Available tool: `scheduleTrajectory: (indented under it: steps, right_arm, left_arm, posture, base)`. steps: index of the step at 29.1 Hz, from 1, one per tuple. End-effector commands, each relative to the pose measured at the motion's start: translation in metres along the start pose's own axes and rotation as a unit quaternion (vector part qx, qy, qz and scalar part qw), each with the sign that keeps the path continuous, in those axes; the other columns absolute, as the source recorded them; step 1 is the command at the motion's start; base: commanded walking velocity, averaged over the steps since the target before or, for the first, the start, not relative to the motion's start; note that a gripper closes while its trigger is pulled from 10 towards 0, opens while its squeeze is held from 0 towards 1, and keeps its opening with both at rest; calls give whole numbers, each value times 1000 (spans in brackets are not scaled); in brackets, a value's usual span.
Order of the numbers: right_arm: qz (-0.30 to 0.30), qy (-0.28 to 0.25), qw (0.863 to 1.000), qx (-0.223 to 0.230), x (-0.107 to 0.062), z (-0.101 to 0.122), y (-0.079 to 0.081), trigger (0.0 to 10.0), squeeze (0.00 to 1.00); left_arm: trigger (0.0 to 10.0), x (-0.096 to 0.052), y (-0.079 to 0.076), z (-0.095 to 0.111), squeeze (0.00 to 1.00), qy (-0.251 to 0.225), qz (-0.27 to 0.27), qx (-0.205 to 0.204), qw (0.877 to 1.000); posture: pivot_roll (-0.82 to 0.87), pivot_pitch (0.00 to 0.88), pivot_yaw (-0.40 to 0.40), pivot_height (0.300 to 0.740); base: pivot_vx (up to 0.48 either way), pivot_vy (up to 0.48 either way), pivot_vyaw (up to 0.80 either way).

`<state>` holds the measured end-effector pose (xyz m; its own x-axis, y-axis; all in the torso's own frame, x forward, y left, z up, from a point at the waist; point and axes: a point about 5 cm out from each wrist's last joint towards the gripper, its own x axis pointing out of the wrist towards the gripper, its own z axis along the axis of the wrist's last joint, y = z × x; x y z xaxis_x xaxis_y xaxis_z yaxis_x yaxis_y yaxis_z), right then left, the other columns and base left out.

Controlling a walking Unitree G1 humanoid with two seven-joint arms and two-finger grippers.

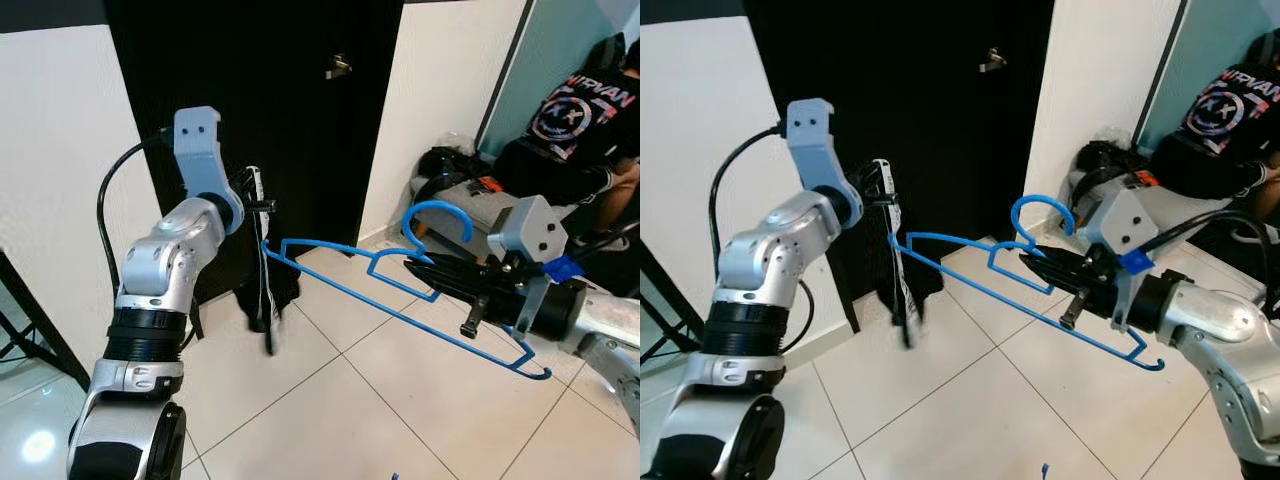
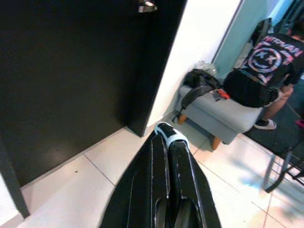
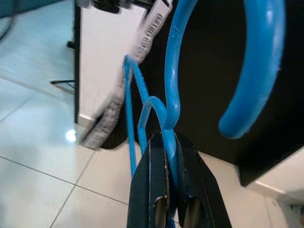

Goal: Hang hanger

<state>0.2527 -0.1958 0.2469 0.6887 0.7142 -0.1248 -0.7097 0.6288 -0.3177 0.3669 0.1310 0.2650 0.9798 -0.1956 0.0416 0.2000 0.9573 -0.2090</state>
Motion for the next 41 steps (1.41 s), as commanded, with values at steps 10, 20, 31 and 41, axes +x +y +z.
scheduleTrajectory:
  steps: [10,20,31,41]
  right_arm:
    - [-69,2,998,9,13,7,-14,10000,0]
    - [-40,10,999,4,10,16,-8,10000,0]
    - [-3,70,998,7,4,9,0,10000,0]
    - [-6,3,999,33,19,24,2,10000,0]
  left_arm:
    - [10000,-5,-29,-1,0,24,-37,15,999]
    - [10000,-5,-17,-3,0,48,43,116,991]
    - [10000,-6,-12,0,0,59,97,101,988]
    - [10000,-11,-27,-9,0,78,75,86,990]
  posture:
    - [-36,0,-23,740]
    - [-40,0,-26,740]
    - [-35,0,-25,740]
    - [-27,0,-29,740]
  base:
    - [0,0,0]
    - [0,0,0]
    - [0,0,0]
    - [0,0,0]
